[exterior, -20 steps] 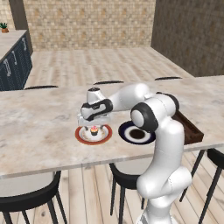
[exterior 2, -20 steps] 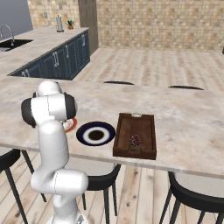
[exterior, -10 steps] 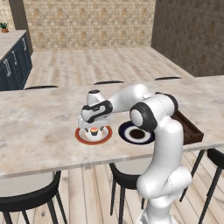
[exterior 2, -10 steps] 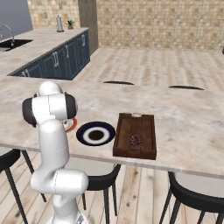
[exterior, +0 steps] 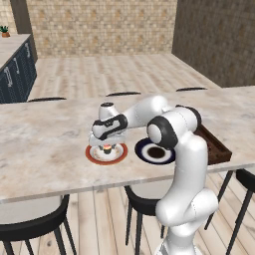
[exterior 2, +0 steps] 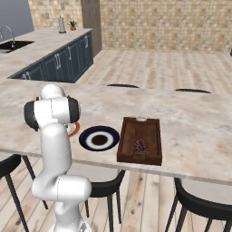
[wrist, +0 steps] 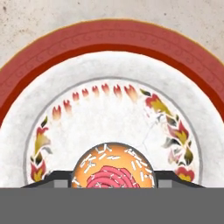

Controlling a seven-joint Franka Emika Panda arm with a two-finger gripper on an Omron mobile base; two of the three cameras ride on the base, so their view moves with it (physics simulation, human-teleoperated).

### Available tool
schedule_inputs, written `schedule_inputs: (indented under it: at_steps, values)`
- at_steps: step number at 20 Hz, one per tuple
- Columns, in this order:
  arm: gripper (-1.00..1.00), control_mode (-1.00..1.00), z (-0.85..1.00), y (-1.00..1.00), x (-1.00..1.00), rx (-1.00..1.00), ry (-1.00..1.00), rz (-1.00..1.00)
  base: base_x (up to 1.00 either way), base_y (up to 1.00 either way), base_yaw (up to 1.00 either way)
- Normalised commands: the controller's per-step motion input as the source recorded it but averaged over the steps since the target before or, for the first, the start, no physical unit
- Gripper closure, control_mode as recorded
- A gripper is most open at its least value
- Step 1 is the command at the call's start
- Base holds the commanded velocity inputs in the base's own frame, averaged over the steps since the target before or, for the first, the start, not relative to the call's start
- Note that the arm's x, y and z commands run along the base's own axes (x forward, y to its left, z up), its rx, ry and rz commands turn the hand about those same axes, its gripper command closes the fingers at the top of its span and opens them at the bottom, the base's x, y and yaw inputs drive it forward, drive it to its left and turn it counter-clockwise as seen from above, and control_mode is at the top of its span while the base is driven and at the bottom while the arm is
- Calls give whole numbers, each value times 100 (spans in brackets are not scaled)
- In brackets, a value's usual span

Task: Move the dessert items from the plates to the tray.

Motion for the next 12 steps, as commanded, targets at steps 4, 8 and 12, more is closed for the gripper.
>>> schedule_inputs:
  at_steps: [4, 8, 12]
  values:
    - [100, -100, 0, 0, 0, 0, 0, 0, 0, 0, 0]
    - [100, -100, 14, -12, 0, 0, 0, 0, 0, 0, 0]
    - [100, -100, 41, -15, -10, 0, -2, 0, 0, 0, 0]
